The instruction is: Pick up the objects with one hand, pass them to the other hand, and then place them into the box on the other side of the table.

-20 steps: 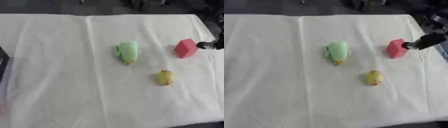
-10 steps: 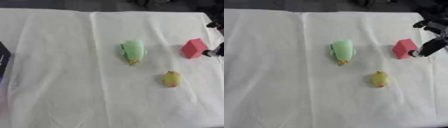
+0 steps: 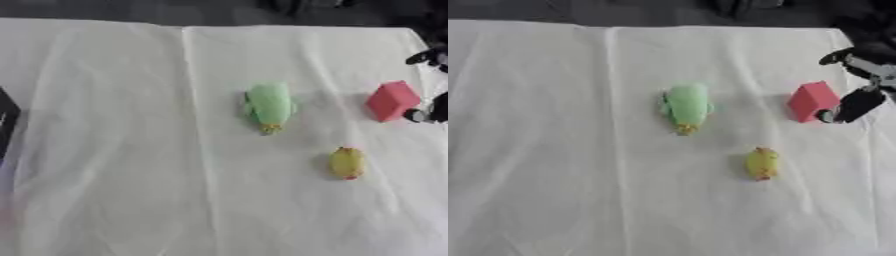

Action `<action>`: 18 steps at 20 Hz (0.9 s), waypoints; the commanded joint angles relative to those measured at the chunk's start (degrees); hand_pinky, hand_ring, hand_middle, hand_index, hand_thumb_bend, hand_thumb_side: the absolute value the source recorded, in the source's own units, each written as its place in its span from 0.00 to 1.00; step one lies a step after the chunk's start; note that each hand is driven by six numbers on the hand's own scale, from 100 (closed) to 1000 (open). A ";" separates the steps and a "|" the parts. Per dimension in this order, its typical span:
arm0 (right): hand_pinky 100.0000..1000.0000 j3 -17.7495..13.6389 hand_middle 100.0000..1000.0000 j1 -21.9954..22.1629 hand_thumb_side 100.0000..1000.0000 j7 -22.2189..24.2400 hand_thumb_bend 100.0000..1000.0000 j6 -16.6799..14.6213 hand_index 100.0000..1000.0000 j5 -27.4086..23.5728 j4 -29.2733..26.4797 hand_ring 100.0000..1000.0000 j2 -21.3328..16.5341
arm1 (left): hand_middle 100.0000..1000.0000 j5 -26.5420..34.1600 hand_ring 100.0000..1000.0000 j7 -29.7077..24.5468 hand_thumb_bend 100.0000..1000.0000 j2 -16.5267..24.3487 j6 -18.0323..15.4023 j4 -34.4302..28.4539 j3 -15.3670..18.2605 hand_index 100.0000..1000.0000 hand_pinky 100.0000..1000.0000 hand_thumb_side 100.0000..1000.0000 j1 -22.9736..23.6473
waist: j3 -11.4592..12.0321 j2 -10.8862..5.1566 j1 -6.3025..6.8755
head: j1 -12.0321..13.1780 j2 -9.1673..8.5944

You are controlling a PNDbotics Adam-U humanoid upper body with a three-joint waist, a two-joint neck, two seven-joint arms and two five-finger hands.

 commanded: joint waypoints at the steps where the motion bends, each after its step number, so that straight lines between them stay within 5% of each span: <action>1: 0.99 -0.64 0.94 -0.47 0.00 -0.06 0.34 -0.42 0.93 3.42 0.05 0.97 -1.33 | 0.70 0.34 0.80 -0.49 0.63 1.61 -0.04 -1.72 -0.17 0.79 0.90 0.44 -1.18 | 0.26 -0.73 -0.02 | -0.79 -1.30; 18: 1.00 -1.37 0.93 -0.04 0.00 -0.79 0.30 -0.84 0.92 14.79 1.66 0.98 -1.31 | 0.71 0.37 0.81 -1.39 0.64 3.55 0.06 -4.78 -0.83 0.79 0.90 0.44 -1.46 | 2.14 1.08 0.64 | -2.58 -2.54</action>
